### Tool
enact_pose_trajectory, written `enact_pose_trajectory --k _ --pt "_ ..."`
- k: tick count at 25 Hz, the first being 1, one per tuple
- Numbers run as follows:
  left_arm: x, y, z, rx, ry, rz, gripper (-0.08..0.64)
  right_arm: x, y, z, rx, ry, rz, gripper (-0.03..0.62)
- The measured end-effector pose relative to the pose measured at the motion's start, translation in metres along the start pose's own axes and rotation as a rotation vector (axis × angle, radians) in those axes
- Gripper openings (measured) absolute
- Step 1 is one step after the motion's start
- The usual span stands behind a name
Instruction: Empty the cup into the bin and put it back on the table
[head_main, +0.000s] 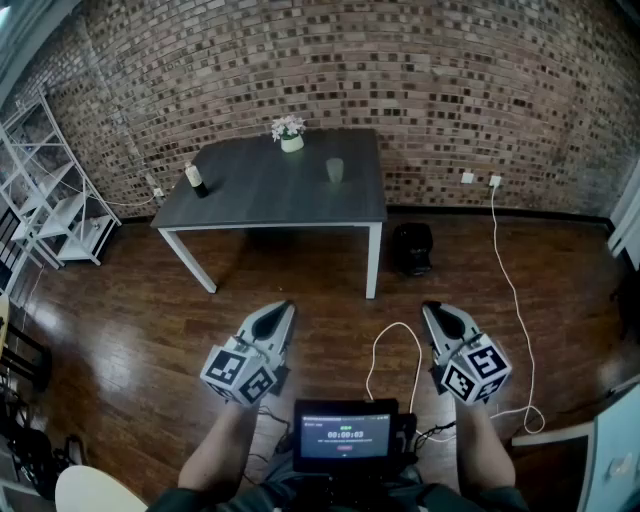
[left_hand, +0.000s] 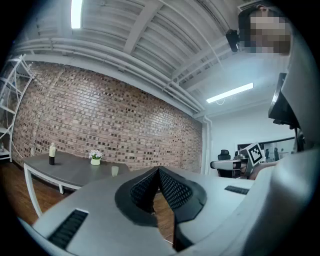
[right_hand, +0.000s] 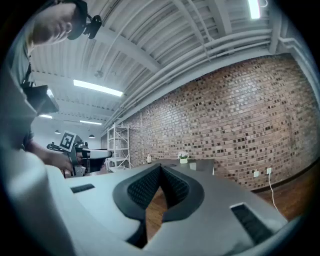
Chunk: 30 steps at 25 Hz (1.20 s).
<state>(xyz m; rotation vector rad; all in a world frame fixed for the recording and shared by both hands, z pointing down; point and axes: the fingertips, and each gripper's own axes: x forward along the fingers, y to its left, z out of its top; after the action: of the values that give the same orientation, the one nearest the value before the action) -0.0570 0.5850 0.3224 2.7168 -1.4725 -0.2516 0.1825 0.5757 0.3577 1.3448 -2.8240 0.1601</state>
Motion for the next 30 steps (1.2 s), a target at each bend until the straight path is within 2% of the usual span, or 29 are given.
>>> enact_pose_trajectory --k 6,11,18,25,30 --pt "0.014 0.039 0.007 -0.061 -0.037 -0.007 -0.008 0.037 -0.003 0.008 0.001 -0.020 -0.020 0.003" --pt "0.033 0.090 0.017 -0.034 -0.029 0.002 -0.008 0.089 0.002 0.024 0.001 -0.022 -0.023 0.003" --pt "0.052 0.146 0.020 -0.051 0.003 -0.012 -0.008 0.146 0.002 0.029 0.004 -0.008 -0.040 0.003" --pt "0.081 0.173 0.011 -0.074 0.002 -0.058 -0.008 0.187 -0.002 0.021 -0.004 0.025 -0.048 0.003" --pt "0.127 0.180 -0.001 -0.088 -0.002 -0.067 -0.008 0.209 -0.041 0.021 -0.003 0.017 -0.054 0.003"
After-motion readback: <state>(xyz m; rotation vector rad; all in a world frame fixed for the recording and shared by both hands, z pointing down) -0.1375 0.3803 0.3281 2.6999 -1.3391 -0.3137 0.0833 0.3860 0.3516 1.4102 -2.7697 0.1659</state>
